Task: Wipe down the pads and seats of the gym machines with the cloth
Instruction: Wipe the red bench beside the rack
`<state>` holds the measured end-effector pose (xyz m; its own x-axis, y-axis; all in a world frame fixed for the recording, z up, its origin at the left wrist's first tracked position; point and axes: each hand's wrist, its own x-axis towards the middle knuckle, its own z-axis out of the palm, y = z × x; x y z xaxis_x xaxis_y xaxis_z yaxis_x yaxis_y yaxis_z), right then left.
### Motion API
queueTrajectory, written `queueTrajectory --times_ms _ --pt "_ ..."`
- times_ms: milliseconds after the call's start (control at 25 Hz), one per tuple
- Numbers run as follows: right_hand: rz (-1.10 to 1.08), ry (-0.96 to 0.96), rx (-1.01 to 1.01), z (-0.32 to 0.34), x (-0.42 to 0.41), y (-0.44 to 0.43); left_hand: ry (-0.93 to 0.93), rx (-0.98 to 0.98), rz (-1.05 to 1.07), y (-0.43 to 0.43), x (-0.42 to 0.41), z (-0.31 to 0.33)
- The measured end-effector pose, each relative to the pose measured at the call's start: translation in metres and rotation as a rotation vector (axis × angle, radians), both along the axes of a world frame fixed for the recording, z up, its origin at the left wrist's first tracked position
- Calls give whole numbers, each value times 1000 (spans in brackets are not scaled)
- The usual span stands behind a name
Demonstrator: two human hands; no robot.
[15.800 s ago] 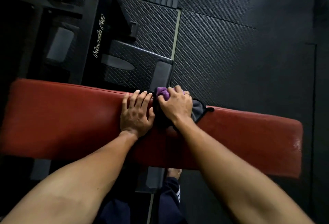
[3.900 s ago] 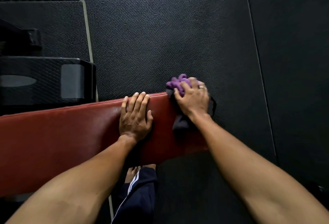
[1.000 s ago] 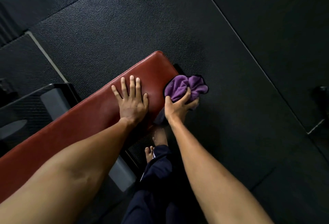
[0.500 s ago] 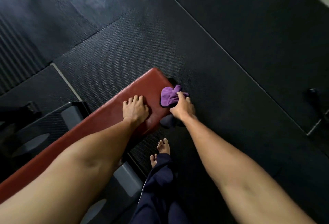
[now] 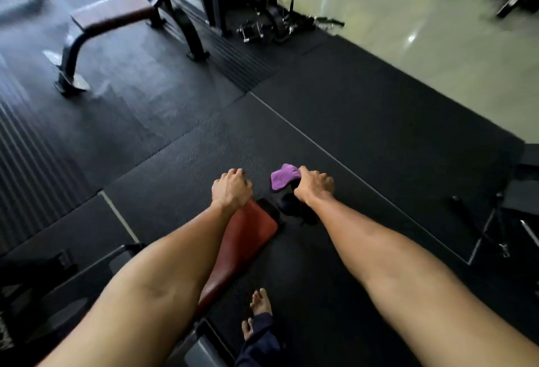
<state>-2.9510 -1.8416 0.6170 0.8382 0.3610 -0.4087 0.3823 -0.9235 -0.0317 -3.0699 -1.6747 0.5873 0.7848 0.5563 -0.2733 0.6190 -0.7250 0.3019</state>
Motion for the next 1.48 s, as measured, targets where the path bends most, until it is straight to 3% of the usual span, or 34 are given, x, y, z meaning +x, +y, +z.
queueTrajectory --times_ms 520,840,1000,1160,1480 --pt "197 -412 -67 190 126 55 -244 102 34 52 129 162" --pt "271 -553 55 232 207 86 -293 218 114 81 174 226" --pt "332 -524 225 235 271 92 -311 265 185 90 215 237" --pt "440 -354 435 230 345 99 -258 295 255 87 272 235" --pt "610 -207 473 228 426 135 -224 298 389 90 347 230"
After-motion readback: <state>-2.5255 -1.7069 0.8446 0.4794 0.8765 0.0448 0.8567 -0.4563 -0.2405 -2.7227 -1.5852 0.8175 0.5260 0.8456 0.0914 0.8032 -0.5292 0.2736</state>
